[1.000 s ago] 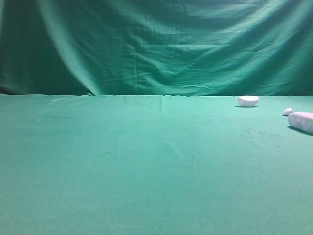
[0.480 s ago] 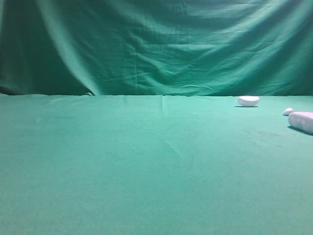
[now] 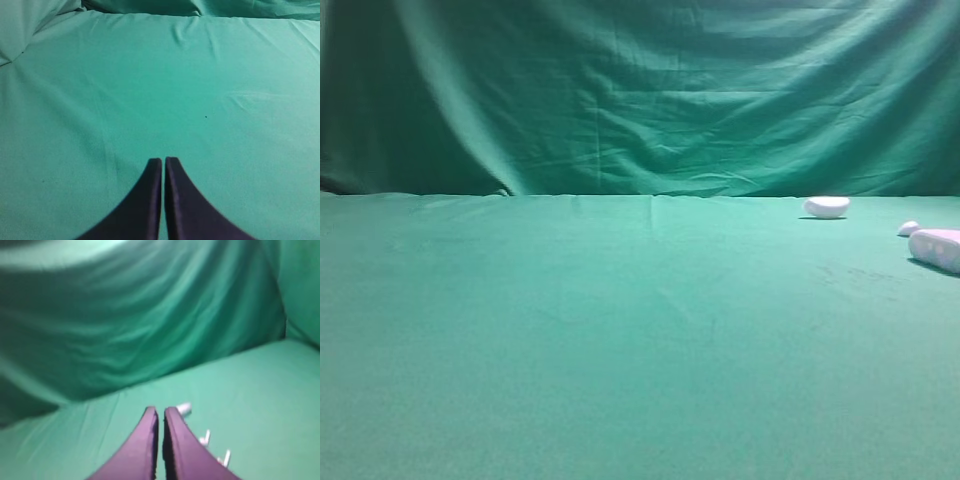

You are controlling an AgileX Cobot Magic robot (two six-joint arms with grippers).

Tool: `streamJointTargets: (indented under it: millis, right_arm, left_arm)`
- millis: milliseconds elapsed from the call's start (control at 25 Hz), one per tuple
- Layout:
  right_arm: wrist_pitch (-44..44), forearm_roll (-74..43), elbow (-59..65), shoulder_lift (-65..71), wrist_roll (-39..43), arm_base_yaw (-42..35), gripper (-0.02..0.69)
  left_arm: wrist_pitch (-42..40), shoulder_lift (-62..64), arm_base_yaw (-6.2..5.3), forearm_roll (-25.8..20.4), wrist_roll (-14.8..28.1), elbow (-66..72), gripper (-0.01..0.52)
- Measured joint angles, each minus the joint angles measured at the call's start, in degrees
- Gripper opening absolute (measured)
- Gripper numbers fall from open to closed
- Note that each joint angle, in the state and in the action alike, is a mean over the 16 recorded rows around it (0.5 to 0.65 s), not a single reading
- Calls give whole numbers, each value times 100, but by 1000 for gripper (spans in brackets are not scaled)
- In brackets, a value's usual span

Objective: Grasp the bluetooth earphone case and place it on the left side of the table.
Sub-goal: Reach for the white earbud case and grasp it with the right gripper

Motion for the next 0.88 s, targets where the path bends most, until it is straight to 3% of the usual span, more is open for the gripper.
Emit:
streamJointTargets:
  millis: [480,640,880]
  right_arm:
    - [1188,-637,-1337,3195,-424,650,18]
    - [1224,-908,-1716,4093,-273,821,102]
    - [1128,-1147,-2210,5174,-59,908,308]
  left_arm:
    - [0,0,0,0,0,0,0]
    - [0,0,0,0,0,0,0]
    - [0,0,0,0,0,0,0]
